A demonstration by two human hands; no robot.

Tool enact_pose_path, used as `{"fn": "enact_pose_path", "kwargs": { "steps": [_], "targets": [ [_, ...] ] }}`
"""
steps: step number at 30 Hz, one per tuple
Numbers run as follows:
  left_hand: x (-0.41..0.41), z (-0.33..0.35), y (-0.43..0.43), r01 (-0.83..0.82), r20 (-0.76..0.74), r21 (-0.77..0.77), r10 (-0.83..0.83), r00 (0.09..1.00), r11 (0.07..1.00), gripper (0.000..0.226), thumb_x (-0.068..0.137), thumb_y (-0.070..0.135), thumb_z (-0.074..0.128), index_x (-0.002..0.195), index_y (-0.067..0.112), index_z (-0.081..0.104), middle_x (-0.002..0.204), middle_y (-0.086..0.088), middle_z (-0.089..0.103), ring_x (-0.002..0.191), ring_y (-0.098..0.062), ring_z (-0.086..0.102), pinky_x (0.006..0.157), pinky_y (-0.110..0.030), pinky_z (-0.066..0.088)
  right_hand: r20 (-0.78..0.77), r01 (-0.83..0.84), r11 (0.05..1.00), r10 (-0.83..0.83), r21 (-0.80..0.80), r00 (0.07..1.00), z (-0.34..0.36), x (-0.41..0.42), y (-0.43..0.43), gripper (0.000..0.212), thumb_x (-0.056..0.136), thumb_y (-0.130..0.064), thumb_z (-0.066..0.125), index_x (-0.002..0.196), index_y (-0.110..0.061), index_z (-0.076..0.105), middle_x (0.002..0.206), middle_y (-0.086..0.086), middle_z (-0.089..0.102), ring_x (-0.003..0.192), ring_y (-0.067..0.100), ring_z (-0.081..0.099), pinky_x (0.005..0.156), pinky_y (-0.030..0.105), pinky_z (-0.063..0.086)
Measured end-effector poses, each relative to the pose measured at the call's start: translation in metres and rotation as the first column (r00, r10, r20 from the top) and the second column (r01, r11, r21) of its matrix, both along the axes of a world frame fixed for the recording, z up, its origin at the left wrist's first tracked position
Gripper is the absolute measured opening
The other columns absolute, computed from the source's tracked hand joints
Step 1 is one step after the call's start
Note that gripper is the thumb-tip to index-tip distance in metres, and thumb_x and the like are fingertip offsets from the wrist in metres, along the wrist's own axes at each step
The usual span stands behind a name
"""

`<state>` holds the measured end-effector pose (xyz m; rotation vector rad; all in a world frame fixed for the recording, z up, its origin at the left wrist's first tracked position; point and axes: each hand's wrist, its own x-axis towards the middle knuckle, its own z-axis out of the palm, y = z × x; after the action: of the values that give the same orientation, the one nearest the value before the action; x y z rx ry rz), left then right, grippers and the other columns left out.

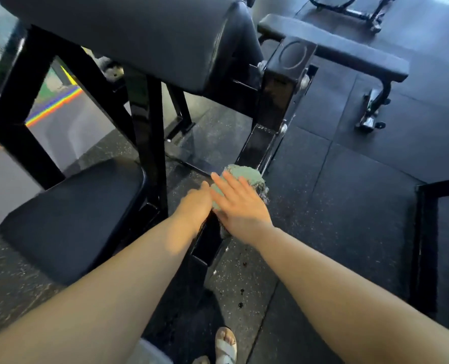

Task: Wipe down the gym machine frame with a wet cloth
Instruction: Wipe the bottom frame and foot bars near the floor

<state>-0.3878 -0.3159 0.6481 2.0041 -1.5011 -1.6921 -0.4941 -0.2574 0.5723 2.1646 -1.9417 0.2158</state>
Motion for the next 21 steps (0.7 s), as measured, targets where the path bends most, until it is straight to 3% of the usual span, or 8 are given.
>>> {"fn": "enact_pose_path", "kwargs": {
  "steps": [2, 5, 8, 11, 15, 17, 19, 21],
  "targets": [
    [-0.001, 0.010, -0.006, 0.043, -0.053, -0.044, -0.045, 0.998, 0.998, 0.057, 0.101, 0.046, 0.025, 0.142, 0.008, 0.037, 0.146, -0.013, 0.039, 0.131, -0.029, 0.039, 0.110, -0.041, 0.031, -0.027, 0.102, 0.989, -0.106, -0.110, 0.994, 0.020, -0.027, -0.028, 0.048, 0.094, -0.034, 0.035, 0.135, -0.017, 0.052, 0.147, 0.010, 0.041, 0.137, 0.032, 0.035, 0.112, 0.048, 0.022],
    [-0.011, 0.030, -0.014, 0.074, -0.156, -0.088, -0.087, 0.984, 0.993, 0.056, 0.101, 0.046, 0.026, 0.141, 0.010, 0.040, 0.144, -0.011, 0.042, 0.128, -0.028, 0.043, 0.107, -0.043, 0.036, 0.048, 0.295, 0.932, -0.292, -0.208, 0.955, 0.035, -0.043, -0.051, 0.048, 0.093, -0.031, 0.038, 0.133, -0.012, 0.054, 0.145, 0.016, 0.042, 0.134, 0.038, 0.038, 0.107, 0.053, 0.030],
    [-0.015, 0.041, -0.019, 0.110, -0.242, -0.092, -0.129, 0.962, 0.990, 0.052, 0.101, 0.046, 0.026, 0.136, 0.013, 0.046, 0.133, -0.008, 0.051, 0.113, -0.024, 0.051, 0.094, -0.038, 0.046, 0.037, 0.189, 0.969, -0.185, -0.162, 0.982, 0.015, -0.022, -0.030, 0.046, 0.088, -0.024, 0.058, 0.131, -0.008, 0.055, 0.143, 0.017, 0.044, 0.132, 0.039, 0.041, 0.105, 0.055, 0.034],
    [-0.014, 0.051, -0.022, 0.121, -0.288, -0.067, -0.136, 0.948, 0.990, 0.048, 0.101, 0.045, 0.027, 0.132, 0.014, 0.048, 0.121, -0.005, 0.055, 0.104, -0.021, 0.052, 0.088, -0.037, 0.046, -0.031, -0.014, 0.998, 0.012, -0.057, 0.999, 0.028, -0.048, -0.028, 0.043, 0.090, -0.027, 0.047, 0.128, -0.009, 0.058, 0.140, 0.014, 0.050, 0.129, 0.037, 0.047, 0.103, 0.052, 0.037],
    [-0.018, 0.067, -0.027, 0.071, -0.358, -0.088, -0.098, 0.929, 0.994, 0.041, 0.103, 0.038, 0.030, 0.131, 0.014, 0.047, 0.115, -0.002, 0.053, 0.101, -0.020, 0.051, 0.085, -0.034, 0.045, 0.266, 0.179, 0.982, -0.158, -0.056, 0.951, 0.060, -0.065, -0.046, 0.048, 0.079, 0.012, 0.060, 0.125, 0.001, 0.058, 0.135, 0.022, 0.052, 0.126, 0.043, 0.047, 0.106, 0.051, 0.032],
    [-0.027, 0.079, -0.028, 0.039, -0.391, -0.169, -0.103, 0.915, 0.985, 0.033, 0.103, 0.029, 0.033, 0.128, 0.014, 0.049, 0.117, -0.003, 0.053, 0.100, -0.021, 0.050, 0.088, -0.036, 0.045, 0.561, 0.239, 0.970, -0.176, -0.040, 0.809, 0.071, -0.050, -0.035, 0.044, 0.078, 0.020, 0.055, 0.119, 0.004, 0.062, 0.126, 0.020, 0.058, 0.119, 0.036, 0.054, 0.109, 0.038, 0.034],
    [-0.038, 0.088, -0.032, -0.018, -0.441, -0.240, -0.092, 0.893, 0.971, 0.025, 0.100, 0.023, 0.036, 0.120, 0.021, 0.052, 0.108, 0.002, 0.054, 0.099, -0.020, 0.051, 0.096, -0.039, 0.045, 0.795, 0.321, 0.947, -0.186, -0.012, 0.578, 0.089, -0.044, -0.019, 0.035, 0.085, 0.016, 0.052, 0.115, 0.003, 0.064, 0.115, 0.010, 0.062, 0.106, 0.021, 0.059, 0.102, 0.019, 0.039],
    [-0.049, 0.100, -0.035, -0.045, -0.481, -0.293, -0.106, 0.870, 0.955, 0.029, 0.101, 0.020, 0.034, 0.125, 0.023, 0.051, 0.100, 0.009, 0.054, 0.103, -0.016, 0.050, 0.102, -0.039, 0.043, 0.883, 0.494, 0.869, -0.245, 0.017, 0.401, 0.112, -0.052, -0.002, 0.027, 0.093, -0.001, 0.052, 0.115, -0.008, 0.066, 0.114, 0.002, 0.066, 0.101, 0.013, 0.059, 0.094, 0.022, 0.044]
  ]
}}
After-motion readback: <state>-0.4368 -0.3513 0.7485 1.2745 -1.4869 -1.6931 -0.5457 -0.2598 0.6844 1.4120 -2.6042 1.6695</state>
